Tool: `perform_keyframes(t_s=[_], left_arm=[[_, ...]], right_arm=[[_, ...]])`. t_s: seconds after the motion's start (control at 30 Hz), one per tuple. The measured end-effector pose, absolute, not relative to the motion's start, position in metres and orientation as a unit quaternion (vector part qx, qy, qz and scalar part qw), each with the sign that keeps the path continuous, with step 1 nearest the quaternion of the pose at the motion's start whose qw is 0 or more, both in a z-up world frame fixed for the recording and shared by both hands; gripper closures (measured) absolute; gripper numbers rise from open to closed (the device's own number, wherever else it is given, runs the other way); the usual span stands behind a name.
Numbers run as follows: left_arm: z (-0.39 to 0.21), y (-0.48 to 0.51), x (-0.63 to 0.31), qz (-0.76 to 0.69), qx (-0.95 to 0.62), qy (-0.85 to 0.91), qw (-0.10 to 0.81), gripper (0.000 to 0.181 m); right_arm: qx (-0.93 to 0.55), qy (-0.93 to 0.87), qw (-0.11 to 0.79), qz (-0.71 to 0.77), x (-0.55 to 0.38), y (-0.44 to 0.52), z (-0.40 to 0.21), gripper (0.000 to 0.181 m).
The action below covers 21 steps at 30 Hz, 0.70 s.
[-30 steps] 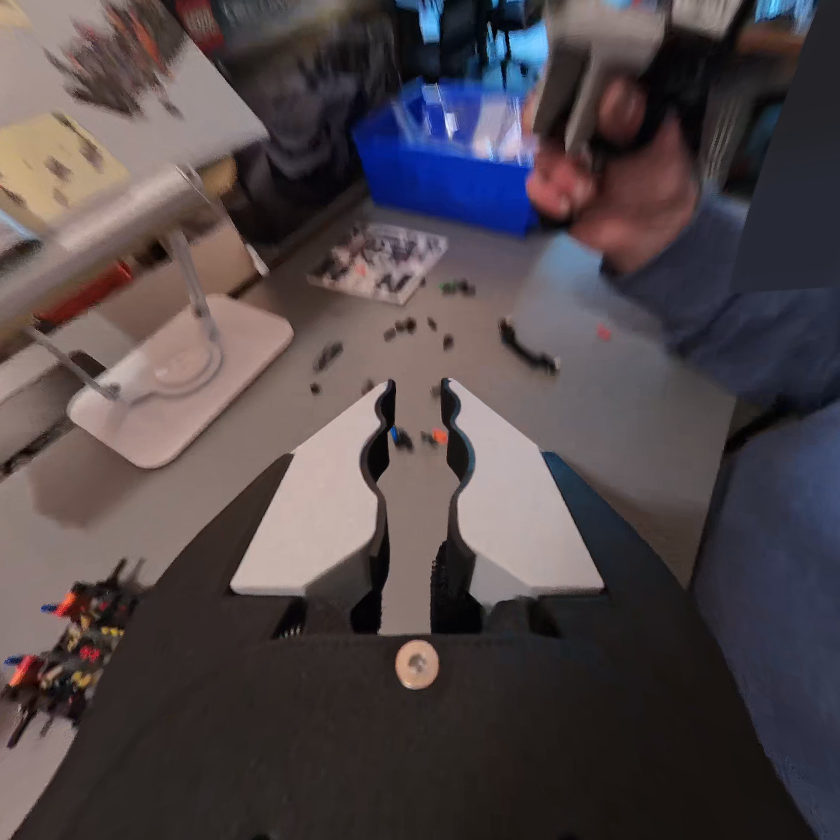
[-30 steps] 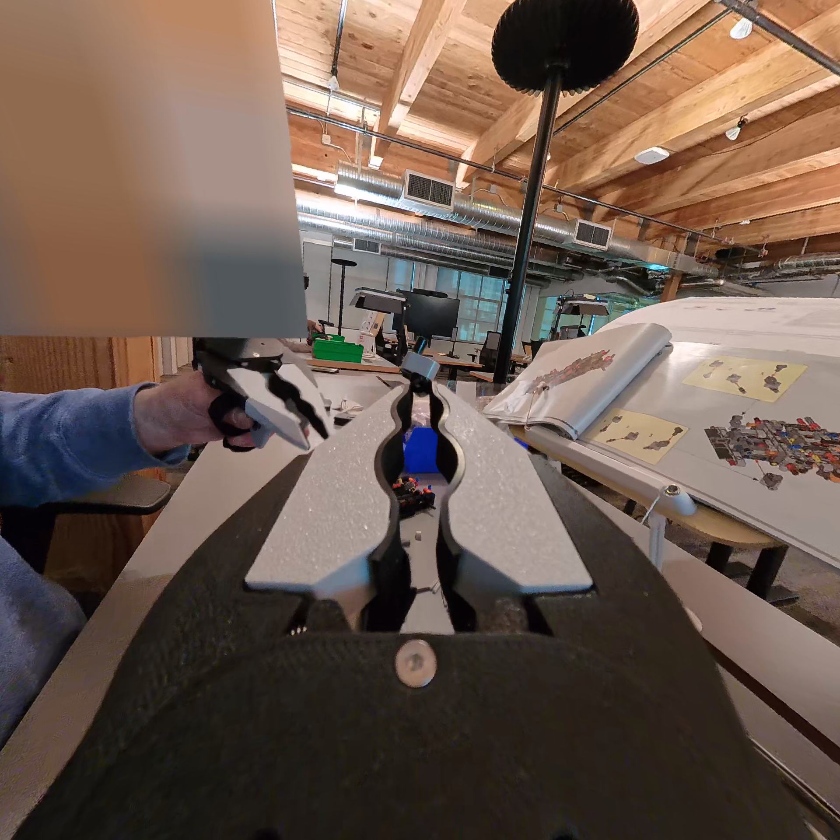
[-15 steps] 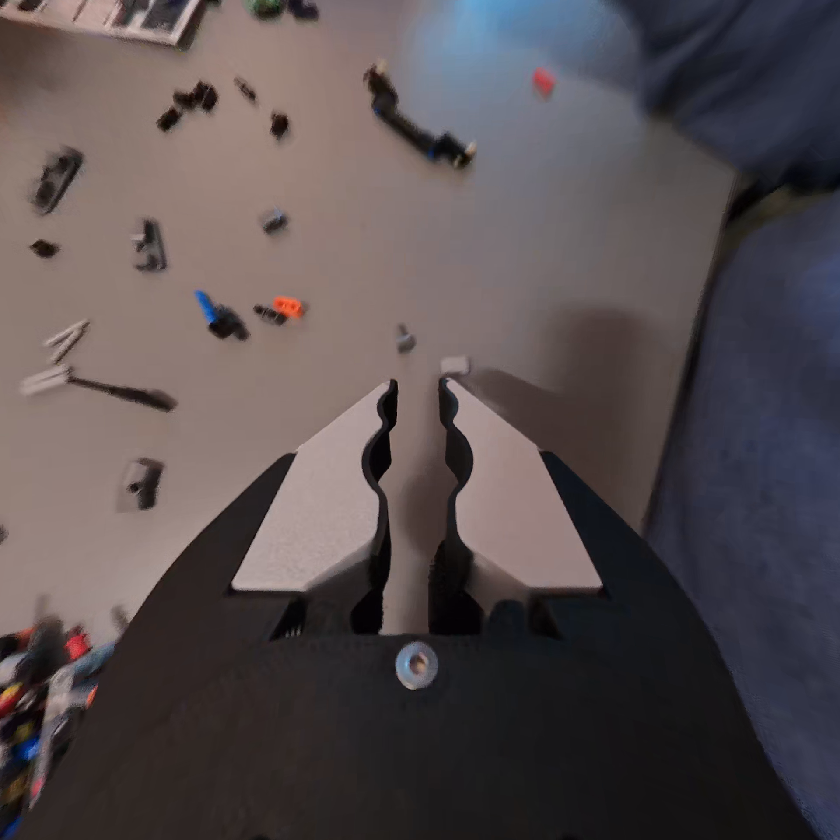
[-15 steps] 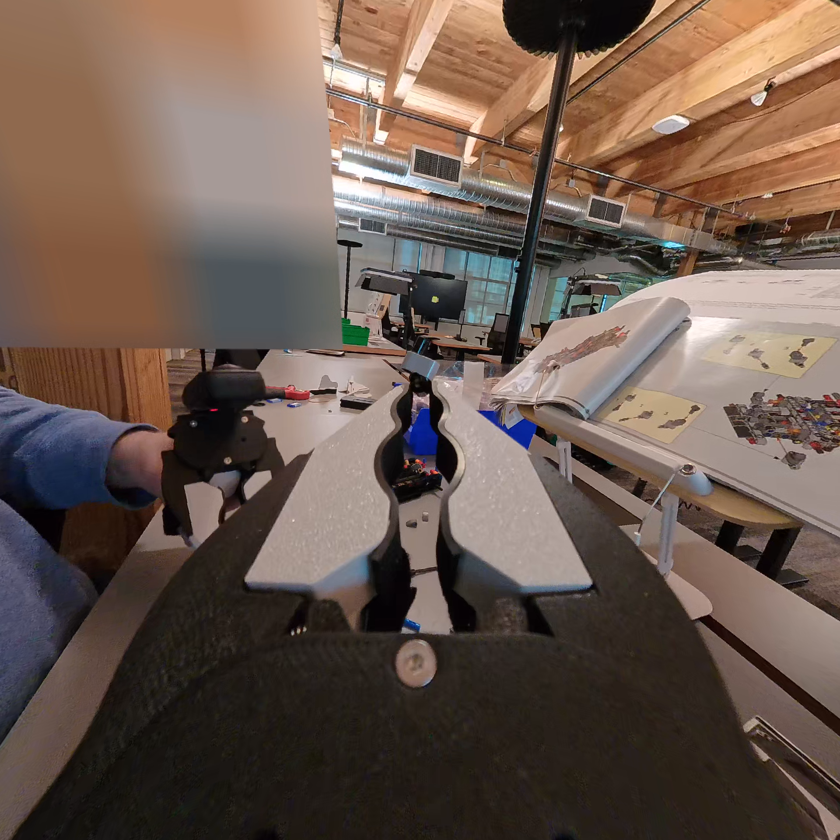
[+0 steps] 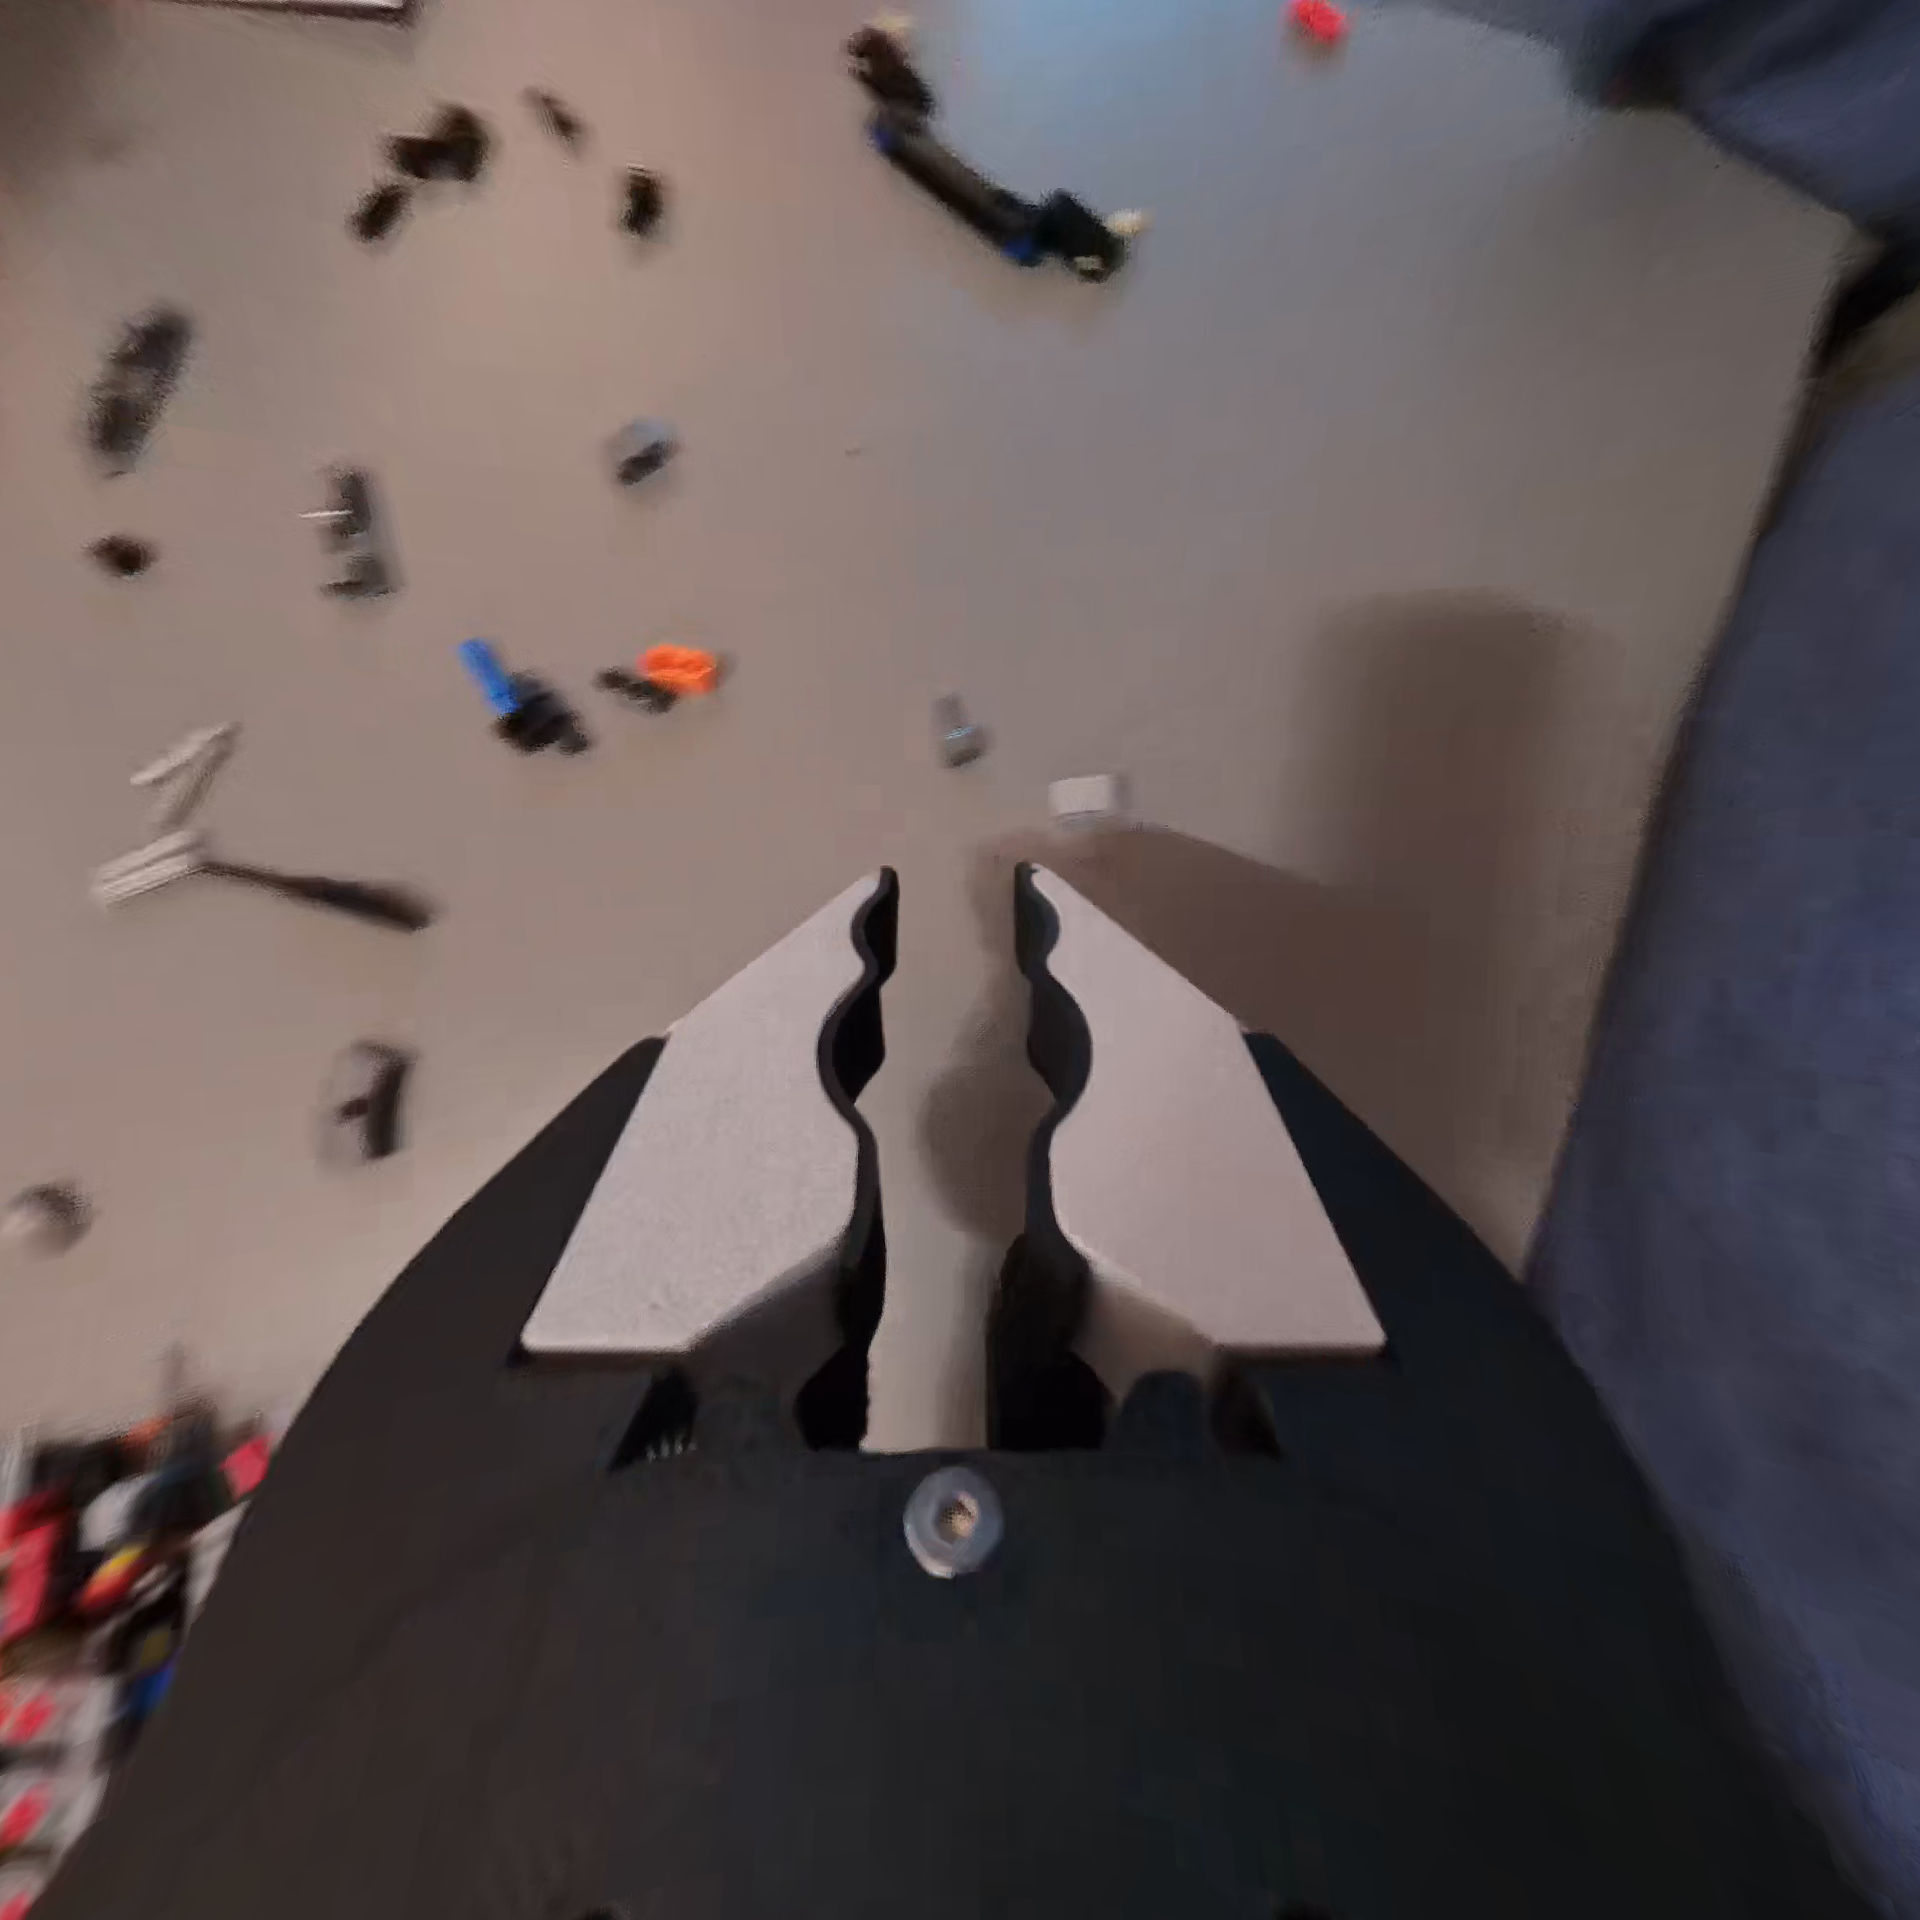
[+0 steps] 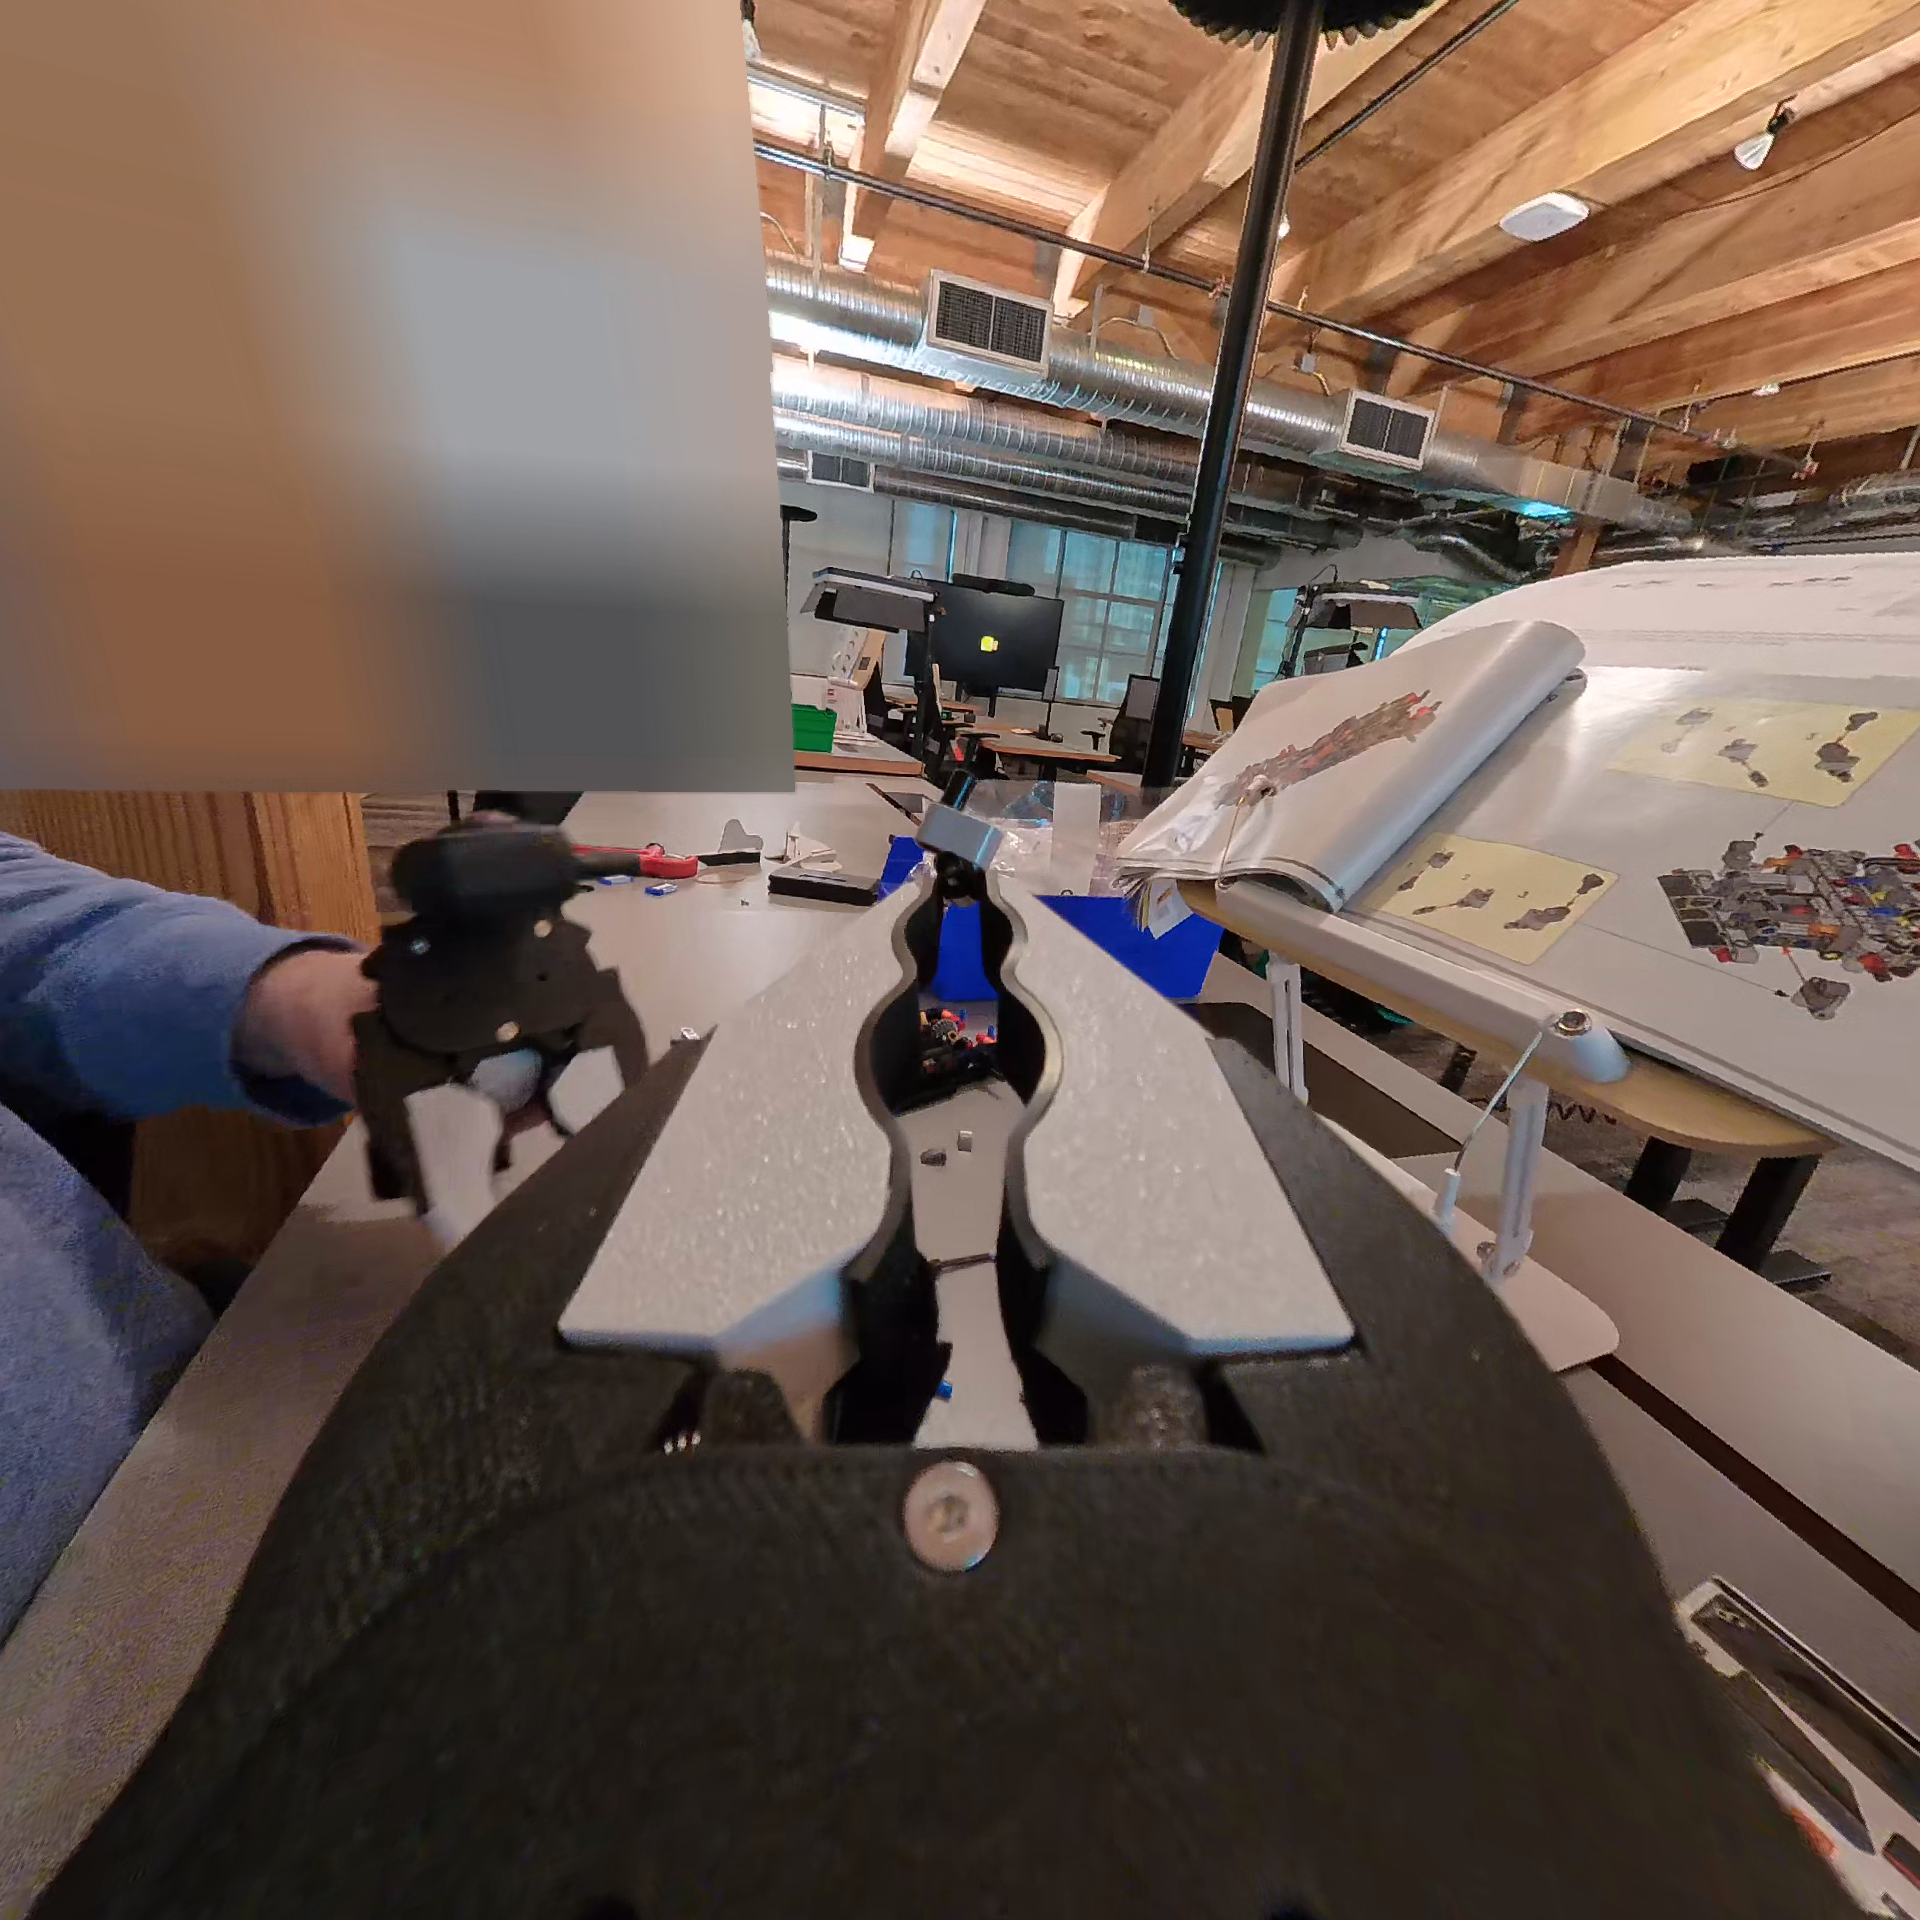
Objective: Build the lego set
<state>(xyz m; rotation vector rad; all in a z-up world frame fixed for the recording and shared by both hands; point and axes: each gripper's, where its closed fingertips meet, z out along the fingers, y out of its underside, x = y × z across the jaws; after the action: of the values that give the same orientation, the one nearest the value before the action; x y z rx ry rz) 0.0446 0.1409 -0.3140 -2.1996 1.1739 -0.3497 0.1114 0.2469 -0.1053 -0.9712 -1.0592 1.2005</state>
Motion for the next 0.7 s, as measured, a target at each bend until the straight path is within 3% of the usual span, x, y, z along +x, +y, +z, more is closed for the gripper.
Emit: perform_keyframes(t_s=[0.03, 0.17, 0.5, 0.7], left_arm=[[-0.321, 0.134, 0.053, -0.133, -0.832, 0.449, 0.296, 0.157], [-0.330, 0.131, 0.075, -0.157, -0.837, 0.407, 0.330, 0.139], [-0.346, 0.128, 0.075, -0.131, -0.849, 0.411, 0.304, 0.168], [-0.346, 0.128, 0.071, -0.125, -0.843, 0.425, 0.305, 0.168]], right_arm=[[-0.419, -0.456, 0.593, 0.516, 0.111, 0.247, -0.106, 0.178], [-0.419, -0.455, 0.592, 0.516, 0.111, 0.248, -0.106, 0.178], [-0.419, -0.457, 0.594, 0.513, 0.111, 0.248, -0.107, 0.178], [-0.420, -0.458, 0.594, 0.511, 0.112, 0.249, -0.107, 0.178]])
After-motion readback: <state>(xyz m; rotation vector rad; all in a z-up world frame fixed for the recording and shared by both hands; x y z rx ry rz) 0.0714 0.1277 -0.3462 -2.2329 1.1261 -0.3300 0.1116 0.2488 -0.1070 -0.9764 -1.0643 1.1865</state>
